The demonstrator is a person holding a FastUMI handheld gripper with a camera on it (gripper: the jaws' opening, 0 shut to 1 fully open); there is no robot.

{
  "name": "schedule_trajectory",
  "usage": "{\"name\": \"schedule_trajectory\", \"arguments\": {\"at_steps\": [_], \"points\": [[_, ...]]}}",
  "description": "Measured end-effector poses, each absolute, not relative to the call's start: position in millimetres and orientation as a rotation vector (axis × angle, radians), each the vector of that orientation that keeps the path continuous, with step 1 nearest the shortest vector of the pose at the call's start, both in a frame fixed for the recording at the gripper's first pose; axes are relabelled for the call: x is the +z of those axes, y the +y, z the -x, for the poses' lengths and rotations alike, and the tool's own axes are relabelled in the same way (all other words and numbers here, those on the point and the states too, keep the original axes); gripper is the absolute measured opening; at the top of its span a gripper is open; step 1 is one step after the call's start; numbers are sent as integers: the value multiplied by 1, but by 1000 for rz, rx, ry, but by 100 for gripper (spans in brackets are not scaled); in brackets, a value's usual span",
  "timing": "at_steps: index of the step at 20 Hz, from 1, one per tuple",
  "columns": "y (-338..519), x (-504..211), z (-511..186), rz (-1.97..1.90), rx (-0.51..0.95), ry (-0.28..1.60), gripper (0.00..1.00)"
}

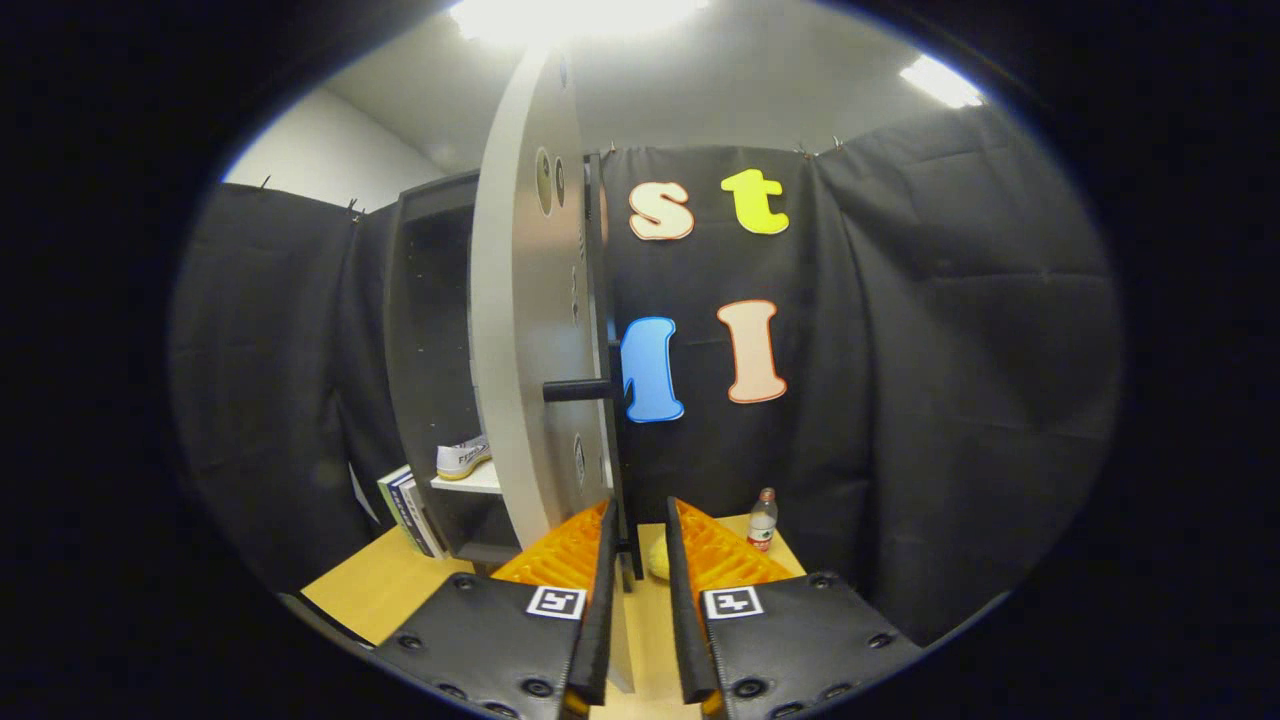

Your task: Open the shoe cabinet door, grab the shoes and put them into the shoe cabinet, then close the shoe cabinet door.

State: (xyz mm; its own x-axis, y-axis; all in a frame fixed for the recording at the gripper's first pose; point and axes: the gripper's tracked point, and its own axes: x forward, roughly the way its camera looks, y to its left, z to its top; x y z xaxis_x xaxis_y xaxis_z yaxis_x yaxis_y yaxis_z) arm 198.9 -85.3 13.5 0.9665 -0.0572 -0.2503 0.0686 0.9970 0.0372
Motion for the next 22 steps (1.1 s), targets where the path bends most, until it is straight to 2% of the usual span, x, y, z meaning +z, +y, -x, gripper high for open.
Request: {"name": "schedule_trajectory", "arguments": {"at_steps": [3,9,16,22], "points": [[-82,38,-185,33,-95,167,66],[-28,60,-161,-13,29,92,99],[50,9,-178,-14,170,164,100],[88,-58,-198,-29,227,284,100]]}}
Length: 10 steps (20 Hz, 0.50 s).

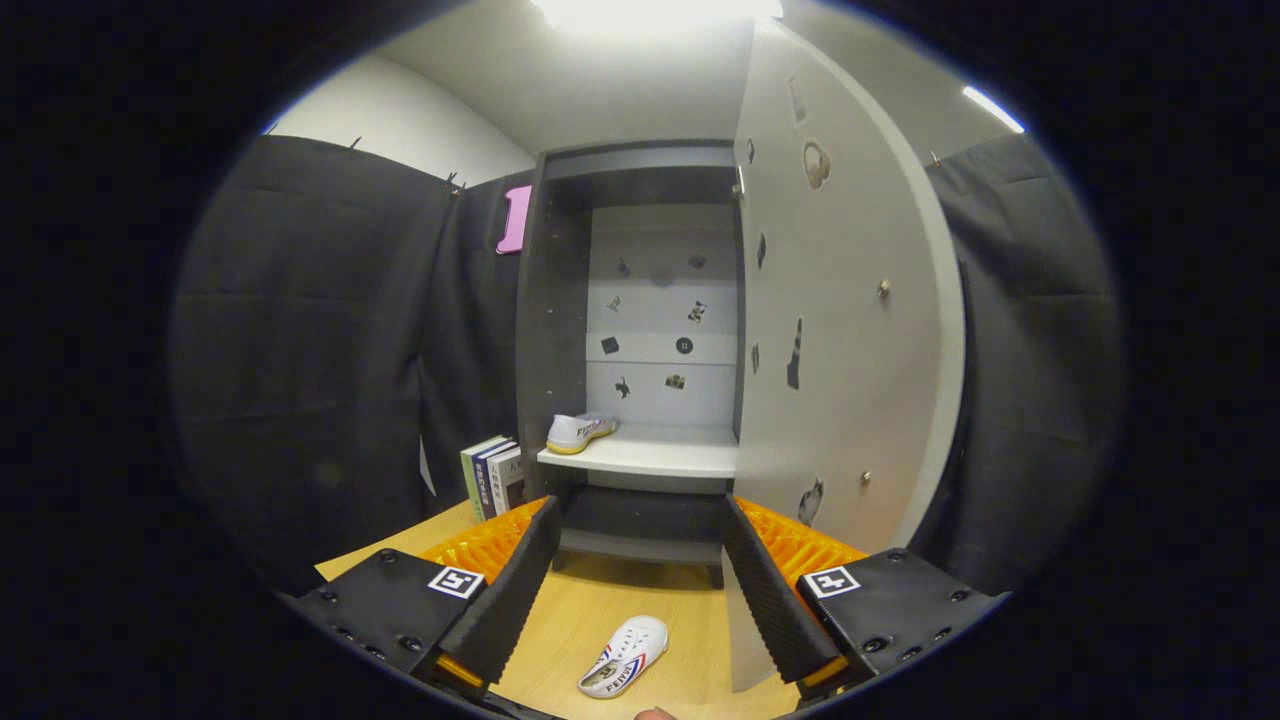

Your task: Open the shoe cabinet door, grab the shoes and put them into the shoe cabinet, then close the shoe cabinet door.

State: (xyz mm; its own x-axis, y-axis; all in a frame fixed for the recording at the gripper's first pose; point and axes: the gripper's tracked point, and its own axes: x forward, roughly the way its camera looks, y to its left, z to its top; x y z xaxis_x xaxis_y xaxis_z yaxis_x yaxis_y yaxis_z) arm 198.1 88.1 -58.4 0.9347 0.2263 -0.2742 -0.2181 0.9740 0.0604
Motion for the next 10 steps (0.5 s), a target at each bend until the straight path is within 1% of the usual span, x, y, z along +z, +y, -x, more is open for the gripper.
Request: {"name": "schedule_trajectory", "arguments": {"at_steps": [5,10], "points": [[109,-119,-220,-26,249,372,100],[119,-200,-227,-7,267,521,100]]}}
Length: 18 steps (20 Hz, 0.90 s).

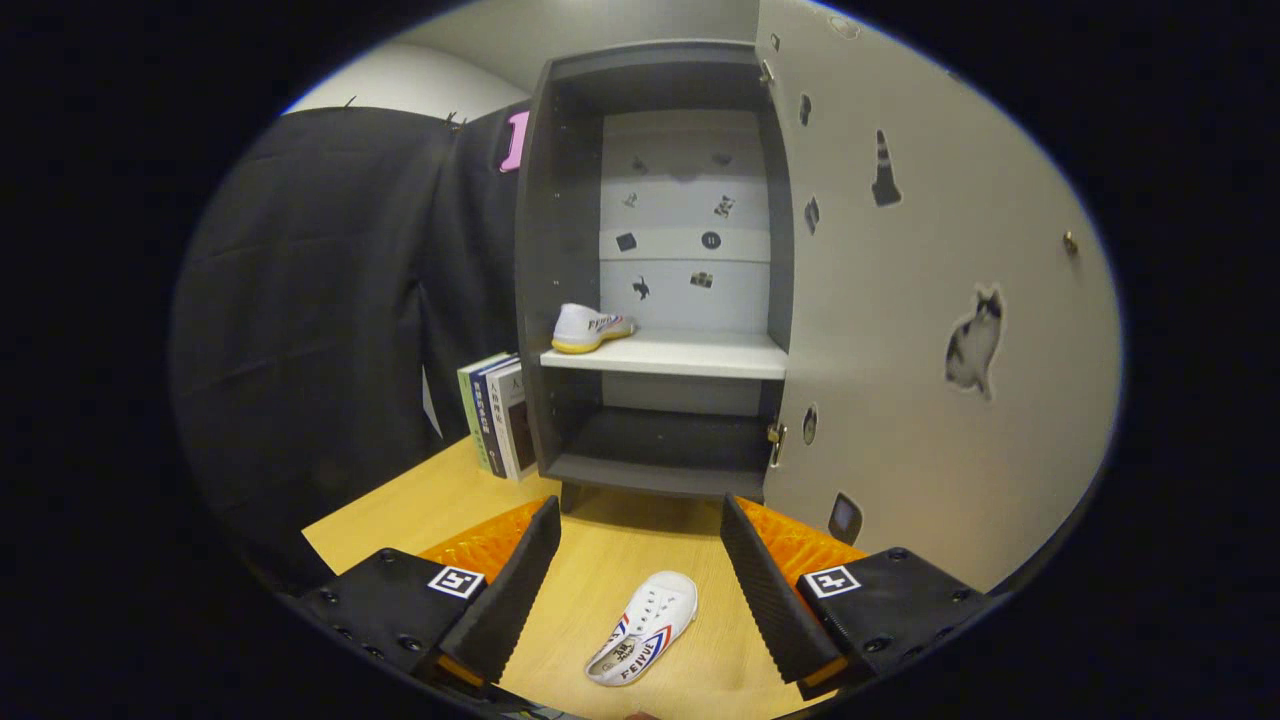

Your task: Open the shoe cabinet door, grab the shoes and put them into the shoe cabinet, then close the shoe cabinet door.

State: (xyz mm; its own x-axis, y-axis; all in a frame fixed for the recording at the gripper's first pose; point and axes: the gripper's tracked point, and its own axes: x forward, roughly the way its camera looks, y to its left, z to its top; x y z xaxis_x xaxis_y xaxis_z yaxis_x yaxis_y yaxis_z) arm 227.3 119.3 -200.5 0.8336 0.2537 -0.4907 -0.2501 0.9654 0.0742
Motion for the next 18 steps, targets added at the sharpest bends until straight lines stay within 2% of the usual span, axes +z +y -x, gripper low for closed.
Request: {"name": "schedule_trajectory", "arguments": {"at_steps": [8,18], "points": [[136,-331,-214,-36,293,824,100],[163,-437,-195,-9,326,1075,95]]}}
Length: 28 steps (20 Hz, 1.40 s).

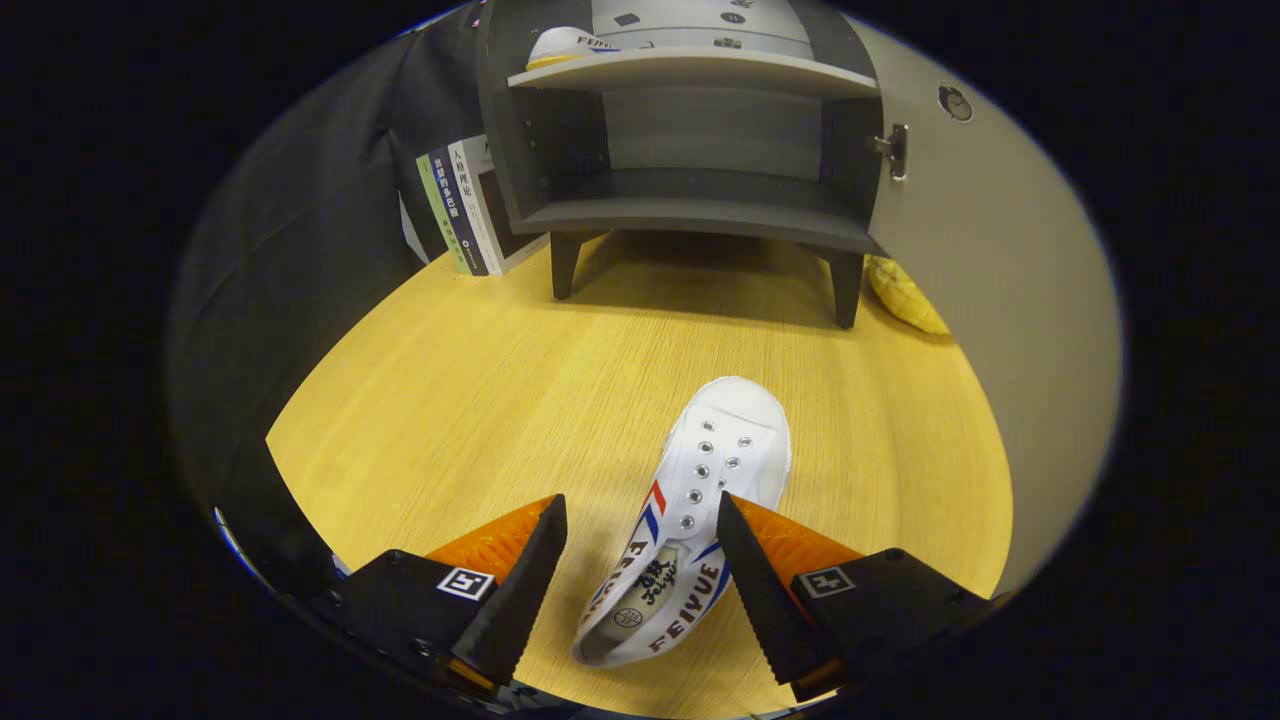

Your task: Open the shoe cabinet door, grab the shoes and put them into the shoe cabinet, then close the shoe cabinet door.

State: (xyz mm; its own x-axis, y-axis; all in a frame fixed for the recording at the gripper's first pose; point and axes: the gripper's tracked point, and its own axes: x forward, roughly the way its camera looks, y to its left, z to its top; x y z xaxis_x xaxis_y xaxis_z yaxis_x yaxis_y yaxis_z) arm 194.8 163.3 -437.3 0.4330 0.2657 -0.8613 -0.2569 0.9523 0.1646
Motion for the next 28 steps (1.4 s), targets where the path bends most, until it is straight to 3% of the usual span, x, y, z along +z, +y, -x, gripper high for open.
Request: {"name": "schedule_trajectory", "arguments": {"at_steps": [5,8,11,16,17,18,28], "points": [[171,-455,-194,-12,295,1155,92],[162,-460,-193,124,283,1132,85],[161,-463,-192,208,286,1109,48],[155,-464,-195,246,267,1103,29],[159,-458,-190,149,276,1113,20],[157,-465,-192,82,258,1126,5],[153,-442,-197,-161,239,1070,2]]}}
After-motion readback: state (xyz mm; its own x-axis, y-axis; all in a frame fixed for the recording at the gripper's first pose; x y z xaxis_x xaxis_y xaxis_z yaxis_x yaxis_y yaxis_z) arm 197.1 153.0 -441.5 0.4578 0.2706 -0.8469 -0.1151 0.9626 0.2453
